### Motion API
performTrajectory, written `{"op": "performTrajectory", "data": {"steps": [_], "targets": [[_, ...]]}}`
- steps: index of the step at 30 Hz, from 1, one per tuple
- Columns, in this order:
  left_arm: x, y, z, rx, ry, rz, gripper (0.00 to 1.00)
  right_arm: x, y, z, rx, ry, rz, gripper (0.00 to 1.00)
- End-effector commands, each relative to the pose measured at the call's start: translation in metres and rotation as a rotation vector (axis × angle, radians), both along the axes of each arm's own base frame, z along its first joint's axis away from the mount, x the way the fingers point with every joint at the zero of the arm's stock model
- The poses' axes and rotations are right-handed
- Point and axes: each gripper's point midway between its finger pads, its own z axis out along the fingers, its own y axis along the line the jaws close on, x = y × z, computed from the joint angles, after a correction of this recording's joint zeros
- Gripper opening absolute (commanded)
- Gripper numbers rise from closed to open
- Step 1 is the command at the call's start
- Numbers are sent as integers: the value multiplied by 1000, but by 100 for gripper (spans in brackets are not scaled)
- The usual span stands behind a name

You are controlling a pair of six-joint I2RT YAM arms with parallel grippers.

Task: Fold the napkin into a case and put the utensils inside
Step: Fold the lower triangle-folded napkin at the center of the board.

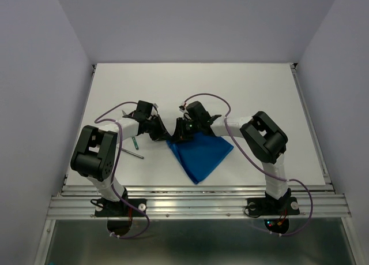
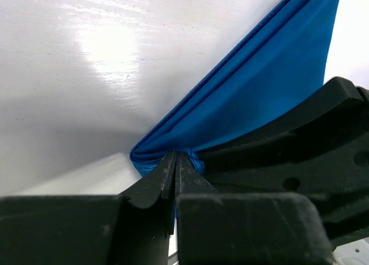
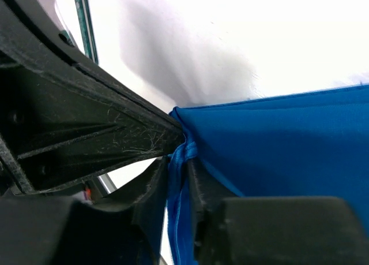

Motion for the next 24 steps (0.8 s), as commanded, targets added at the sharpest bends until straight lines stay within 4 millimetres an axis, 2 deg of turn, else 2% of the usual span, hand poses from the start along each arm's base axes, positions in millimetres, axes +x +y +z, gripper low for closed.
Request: {"op": "performTrajectory", "data": {"steps": [1,2,3,5,17,24], "targets": [[-2,-4,6,-20,-14,-10,10,6,9,7,40,-38,-13,19],[-1,-4,6,-20,-15,-10,10,6,9,7,38,-39,-14,15],[-2,-4,7,-21,-16,-10,11,7,8,8,38,-41,-16,7],[-1,-4,10,-23,-25,-8,11,8,8,9,36,-51,-19,1],[4,7,42,8,-100,24,19,19,7,30,16,-128,18,1],[12,8,42,2,-105,23,23,14,7,37,44,-141,93,1]]}}
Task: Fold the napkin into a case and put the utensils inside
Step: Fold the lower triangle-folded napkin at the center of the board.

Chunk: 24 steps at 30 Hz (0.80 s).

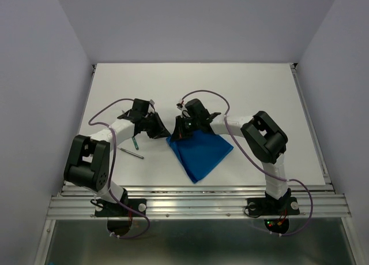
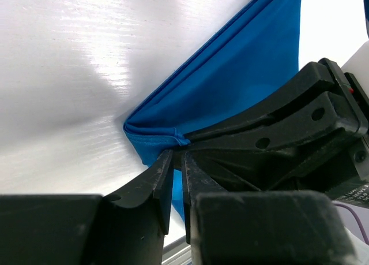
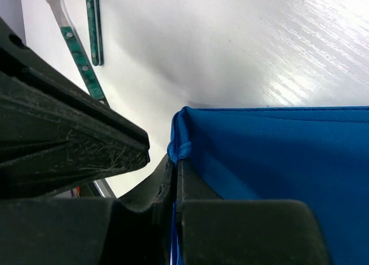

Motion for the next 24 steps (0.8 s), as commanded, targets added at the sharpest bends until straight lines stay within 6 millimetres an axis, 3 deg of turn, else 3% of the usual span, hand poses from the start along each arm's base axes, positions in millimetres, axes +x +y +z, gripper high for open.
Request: {"op": "performTrajectory", "data": {"steps": [1,11,17,24], "targets": [[12,-2,11,-9,-38,-18,23,6,6,31,56,-72,63,1],[38,-21,7,-64,-22,-62,14,-11,3,26,73,-42,133,1],[33,-35,4,-128,-3,-141,11,-13,1,24,72,-43,141,1],[19,-36,-16,-122,57,-186,9,-11,2,25,69,-50,131,1]]}}
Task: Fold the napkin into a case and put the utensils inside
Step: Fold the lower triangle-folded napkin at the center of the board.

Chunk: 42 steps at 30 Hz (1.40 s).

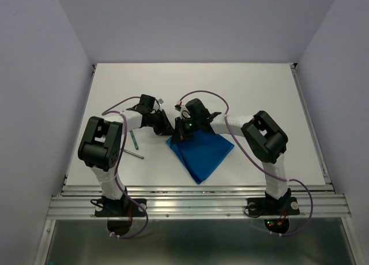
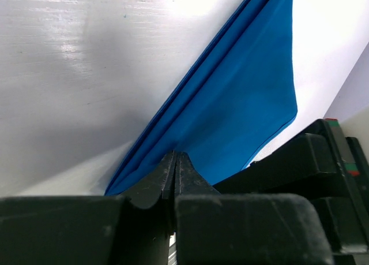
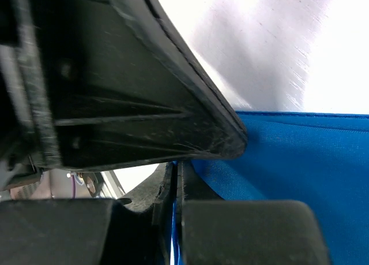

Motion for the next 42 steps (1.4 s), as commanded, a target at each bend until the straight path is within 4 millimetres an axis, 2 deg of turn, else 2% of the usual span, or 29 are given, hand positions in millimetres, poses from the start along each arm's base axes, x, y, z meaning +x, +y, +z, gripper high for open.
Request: {"op": "performTrajectory", "data": {"steps": [1,10,24,33,42], "targets": [[-3,-4,-1,-10,-8,-57,8,4,2,21,37,-50,11,1],[-16,5,-23,46,44,-57,7,13,-5,24,15,-52,-12,1],[-21,9,-33,71,56,-82,7,36,-11,39,26,-92,-36,1],[-24,10,-35,74,54,-97,7,48,-10,34,1,-105,-25,1],[-25,11,-35,76,52,-102,7,47,-8,23,-26,-97,28,1]]}}
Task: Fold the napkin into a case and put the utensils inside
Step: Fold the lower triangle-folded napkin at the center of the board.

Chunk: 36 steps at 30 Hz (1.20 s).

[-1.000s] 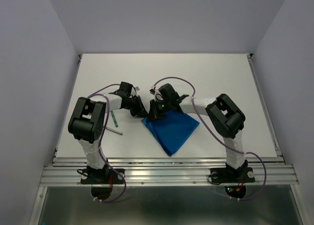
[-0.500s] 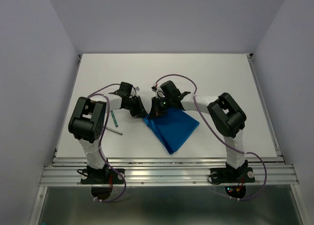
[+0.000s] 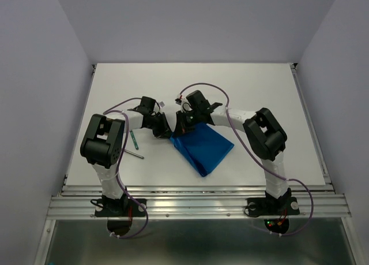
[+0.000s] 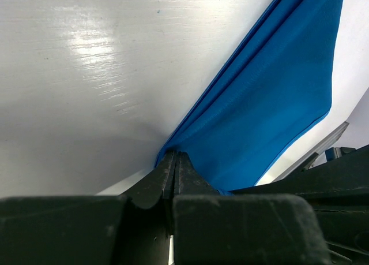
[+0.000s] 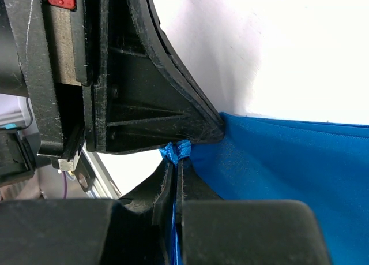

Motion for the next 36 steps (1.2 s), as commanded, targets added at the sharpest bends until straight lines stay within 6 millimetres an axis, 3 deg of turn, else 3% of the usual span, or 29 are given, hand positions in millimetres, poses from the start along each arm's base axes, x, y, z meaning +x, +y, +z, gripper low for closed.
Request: {"op": "performTrajectory", "data": {"steps": [1,25,32,36], "targets": [[-17,4,-11,27,43,-33,7,19,4,11,23,-77,21,1],[-17,7,-6,44,23,-41,7,34,-11,-26,-85,-117,53,1],[2,22,24,147,-76,-13,8,25,-15,-53,-110,-65,74,1],[9,33,44,209,-127,16,9,22,-16,-57,-112,-54,81,1]]}}
